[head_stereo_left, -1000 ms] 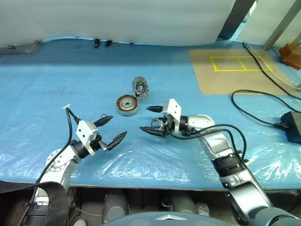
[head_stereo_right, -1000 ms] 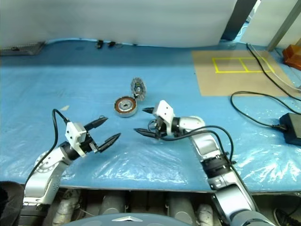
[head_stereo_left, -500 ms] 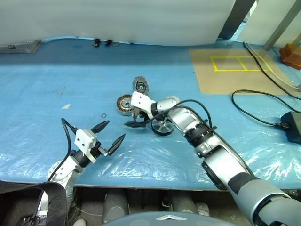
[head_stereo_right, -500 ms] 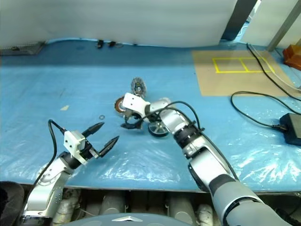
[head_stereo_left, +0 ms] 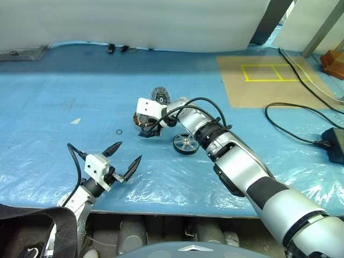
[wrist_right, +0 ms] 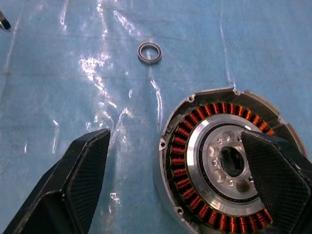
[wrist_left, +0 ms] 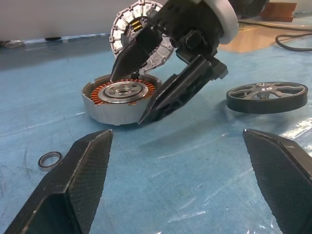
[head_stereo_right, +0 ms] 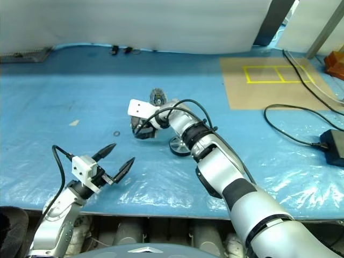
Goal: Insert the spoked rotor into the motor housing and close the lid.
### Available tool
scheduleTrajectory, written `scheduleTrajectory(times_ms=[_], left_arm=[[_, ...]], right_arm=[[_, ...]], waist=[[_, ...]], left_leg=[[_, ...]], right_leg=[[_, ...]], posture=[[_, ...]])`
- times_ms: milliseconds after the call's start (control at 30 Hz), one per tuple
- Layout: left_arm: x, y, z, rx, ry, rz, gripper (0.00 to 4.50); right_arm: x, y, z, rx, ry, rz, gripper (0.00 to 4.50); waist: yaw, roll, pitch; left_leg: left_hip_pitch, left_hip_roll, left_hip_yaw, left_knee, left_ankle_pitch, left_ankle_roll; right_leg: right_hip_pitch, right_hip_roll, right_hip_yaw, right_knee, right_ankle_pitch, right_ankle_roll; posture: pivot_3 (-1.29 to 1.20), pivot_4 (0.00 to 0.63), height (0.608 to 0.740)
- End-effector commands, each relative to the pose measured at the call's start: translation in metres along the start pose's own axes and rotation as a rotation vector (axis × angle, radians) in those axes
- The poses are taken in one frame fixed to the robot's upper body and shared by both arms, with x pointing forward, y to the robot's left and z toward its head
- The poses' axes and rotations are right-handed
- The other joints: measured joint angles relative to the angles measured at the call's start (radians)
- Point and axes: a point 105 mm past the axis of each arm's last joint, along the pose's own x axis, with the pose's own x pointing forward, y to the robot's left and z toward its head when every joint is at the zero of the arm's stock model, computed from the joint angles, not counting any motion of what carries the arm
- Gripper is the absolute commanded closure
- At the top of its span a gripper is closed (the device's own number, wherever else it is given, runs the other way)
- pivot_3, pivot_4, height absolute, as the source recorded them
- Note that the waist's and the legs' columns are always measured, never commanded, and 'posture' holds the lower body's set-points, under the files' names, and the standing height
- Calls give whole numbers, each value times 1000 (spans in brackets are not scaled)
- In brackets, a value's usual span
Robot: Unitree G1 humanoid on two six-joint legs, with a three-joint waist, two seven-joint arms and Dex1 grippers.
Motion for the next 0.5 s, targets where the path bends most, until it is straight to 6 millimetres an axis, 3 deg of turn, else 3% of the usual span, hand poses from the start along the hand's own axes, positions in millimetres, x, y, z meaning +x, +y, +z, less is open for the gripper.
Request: scheduleTrajectory(times_ms=[33,500], left_arm=[[0,-2,14,38,-47,0,0],[0,-2,14,36,-44,-6,0]], right_arm=[[-3,-6,16,-59,-18,-9,16],[12,13,-23,-66,147,49,16]], waist=[[0,0,0],[0,1,0]], left_leg=[[0,0,0,0,0,0],[2,0,2,0,0,0]], right_leg=[[0,0,0,0,0,0],[0,0,1,3,0,-1]], posture=[[0,150,740],[0,150,740]])
